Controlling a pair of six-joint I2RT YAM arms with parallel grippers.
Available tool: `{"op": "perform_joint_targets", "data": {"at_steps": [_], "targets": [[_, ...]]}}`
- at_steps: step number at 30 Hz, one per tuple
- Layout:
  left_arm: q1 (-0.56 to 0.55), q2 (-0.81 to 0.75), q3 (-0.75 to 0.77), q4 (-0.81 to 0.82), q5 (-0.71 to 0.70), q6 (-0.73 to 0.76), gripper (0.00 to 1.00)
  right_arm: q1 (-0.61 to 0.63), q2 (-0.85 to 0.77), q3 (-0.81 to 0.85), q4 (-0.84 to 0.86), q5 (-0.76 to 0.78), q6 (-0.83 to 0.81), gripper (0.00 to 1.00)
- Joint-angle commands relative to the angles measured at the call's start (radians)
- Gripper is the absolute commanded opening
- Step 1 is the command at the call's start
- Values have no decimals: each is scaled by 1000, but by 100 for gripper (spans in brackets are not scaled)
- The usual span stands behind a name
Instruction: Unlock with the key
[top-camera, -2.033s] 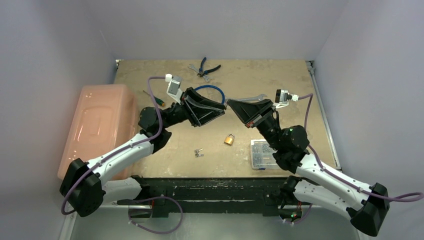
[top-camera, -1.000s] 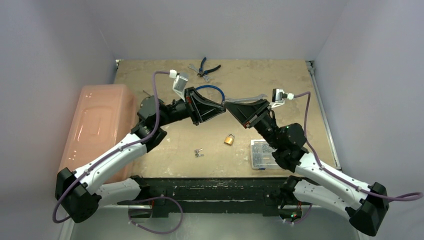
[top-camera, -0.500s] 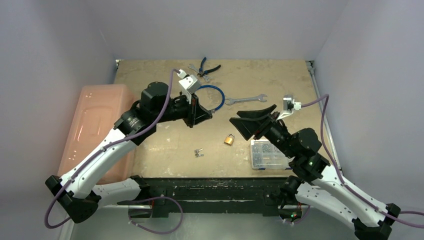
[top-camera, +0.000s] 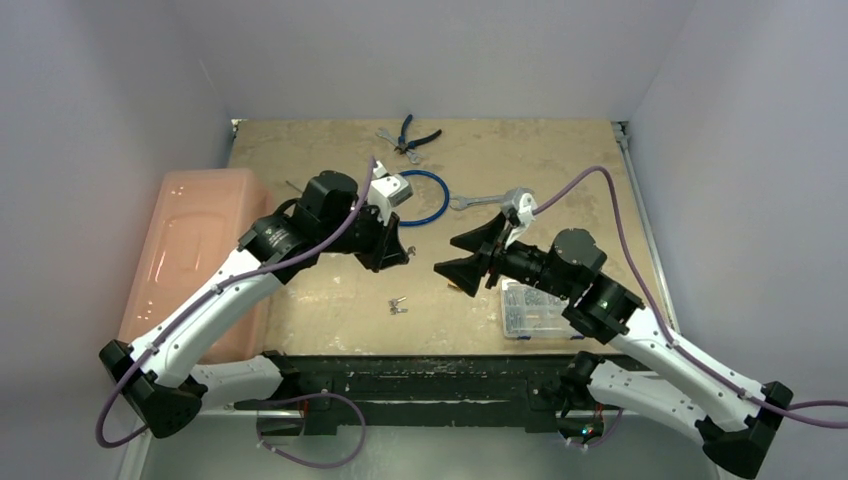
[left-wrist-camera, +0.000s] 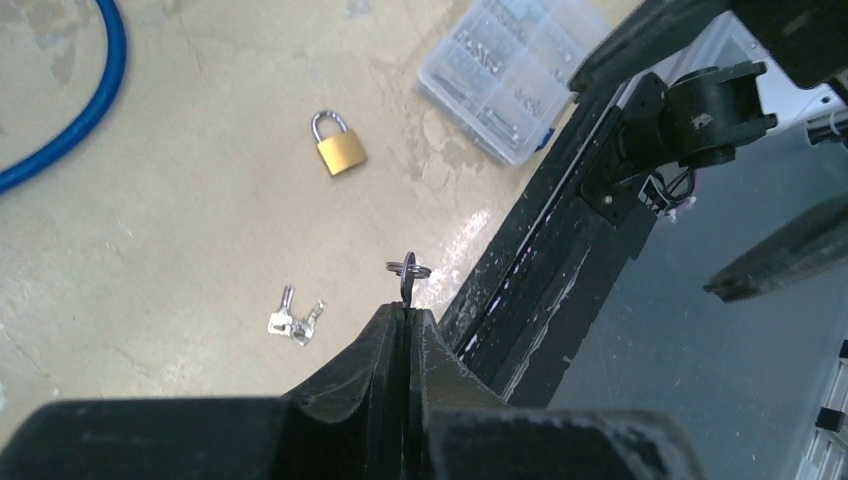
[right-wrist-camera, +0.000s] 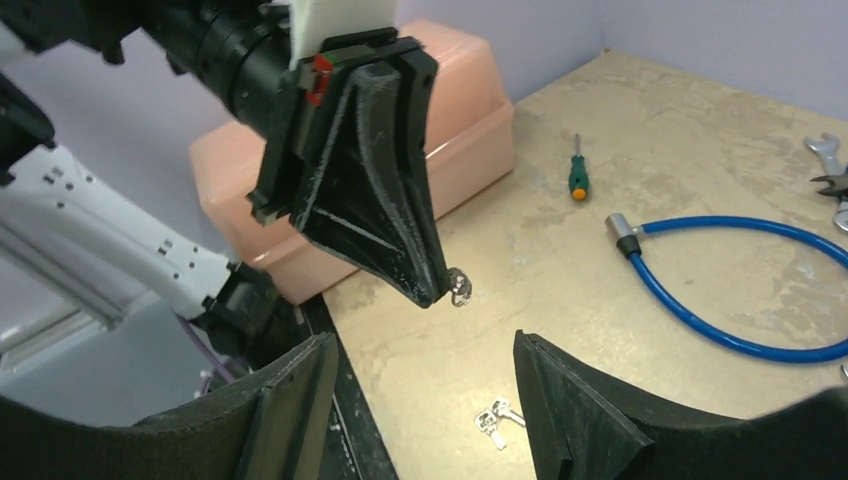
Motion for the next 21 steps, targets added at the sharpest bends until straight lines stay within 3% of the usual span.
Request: {"op": "perform_joint_targets", "data": {"at_steps": [1,5,9,21], "targets": [[-1,24,6,-120,-69,-37,0,3,15,-29,19,-115,-90,71],[-2,7,-48,-156,-128,-76,0,3,55,-113,161,-186,-59,68],[-2,-24,-77,-152,-76,-106,0,3,127,-155,272,-261,-43,67],[-10,-51,-78,-194,8,-75,0,3,329,-106,428,-485,-79,62]]}}
